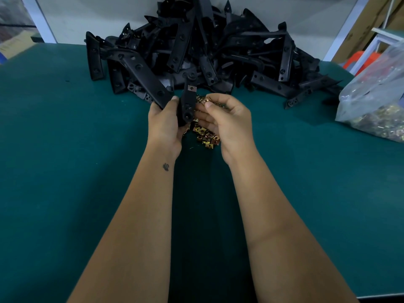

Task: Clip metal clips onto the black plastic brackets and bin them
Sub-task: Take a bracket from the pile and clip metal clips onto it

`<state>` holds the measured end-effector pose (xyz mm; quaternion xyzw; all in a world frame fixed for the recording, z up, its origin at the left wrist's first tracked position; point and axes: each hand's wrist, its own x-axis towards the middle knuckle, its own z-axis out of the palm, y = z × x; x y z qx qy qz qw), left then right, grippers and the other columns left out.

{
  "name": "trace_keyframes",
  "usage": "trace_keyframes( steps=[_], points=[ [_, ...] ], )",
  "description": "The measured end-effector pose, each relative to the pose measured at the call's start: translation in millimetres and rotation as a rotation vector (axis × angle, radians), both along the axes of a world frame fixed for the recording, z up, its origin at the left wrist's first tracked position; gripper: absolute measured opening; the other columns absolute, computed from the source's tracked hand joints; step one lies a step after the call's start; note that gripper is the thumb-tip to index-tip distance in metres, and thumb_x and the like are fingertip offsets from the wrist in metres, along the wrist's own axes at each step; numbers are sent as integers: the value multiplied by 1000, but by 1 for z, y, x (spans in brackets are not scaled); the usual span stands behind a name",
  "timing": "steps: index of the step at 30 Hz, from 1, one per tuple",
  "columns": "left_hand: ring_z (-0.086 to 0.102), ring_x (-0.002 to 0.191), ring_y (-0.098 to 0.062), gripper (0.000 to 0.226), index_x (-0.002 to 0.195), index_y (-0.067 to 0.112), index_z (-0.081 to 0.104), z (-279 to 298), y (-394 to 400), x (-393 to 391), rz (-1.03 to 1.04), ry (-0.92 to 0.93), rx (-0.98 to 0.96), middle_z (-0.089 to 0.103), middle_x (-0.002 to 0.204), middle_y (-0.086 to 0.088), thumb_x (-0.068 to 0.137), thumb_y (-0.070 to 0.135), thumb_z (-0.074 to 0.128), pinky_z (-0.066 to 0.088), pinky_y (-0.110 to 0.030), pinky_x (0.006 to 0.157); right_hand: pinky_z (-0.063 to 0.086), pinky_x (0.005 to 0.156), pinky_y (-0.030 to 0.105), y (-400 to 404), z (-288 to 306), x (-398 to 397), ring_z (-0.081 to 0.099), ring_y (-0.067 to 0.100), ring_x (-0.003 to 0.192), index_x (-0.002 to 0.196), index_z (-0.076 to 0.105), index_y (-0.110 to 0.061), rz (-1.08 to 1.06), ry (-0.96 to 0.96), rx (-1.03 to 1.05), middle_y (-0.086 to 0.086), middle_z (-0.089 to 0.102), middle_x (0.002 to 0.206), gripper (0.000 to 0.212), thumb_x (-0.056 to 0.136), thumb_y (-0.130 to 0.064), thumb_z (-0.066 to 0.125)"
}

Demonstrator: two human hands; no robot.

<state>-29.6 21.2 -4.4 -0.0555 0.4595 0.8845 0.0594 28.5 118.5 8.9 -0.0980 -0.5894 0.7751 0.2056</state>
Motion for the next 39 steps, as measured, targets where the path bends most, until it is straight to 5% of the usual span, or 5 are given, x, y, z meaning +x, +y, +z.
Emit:
trace_keyframes(
  steps=[7,11,25,30,39],
  points=[
    [66,65,-8,4,98,15,54,0,1,0,-1,-8,11,66,83,1,100,13,54,53,-24,59,60,83,39,-1,-4,-3,71,34,97,90,68,-16,-57,-3,88,20,72,102,18,91,1,62],
    [68,66,-8,2,99,15,55,0,1,0,-7,-8,13,68,84,1,100,14,54,53,-24,59,58,69,28,0,-4,-2,73,23,81,91,68,-16,-40,2,93,14,75,91,17,92,-1,62],
    [67,67,-10,4,100,13,56,0,2,-1,-4,-23,84,67,84,-2,100,11,53,53,-24,57,56,71,21,0,-4,-3,70,10,79,94,71,-17,-31,28,114,1,73,82,28,85,9,66],
    [69,62,-9,4,100,13,57,-1,1,-2,-9,-27,119,70,73,1,100,10,53,55,-25,58,60,73,28,-2,-2,-1,72,29,92,97,70,-4,-10,0,37,18,72,98,15,89,6,64],
    [67,77,-17,4,101,13,55,-2,2,-4,-27,1,107,68,84,-3,102,13,51,57,-33,69,56,60,25,-4,2,0,67,14,72,86,67,-6,30,-57,-16,9,68,86,9,89,2,65]
  ],
)
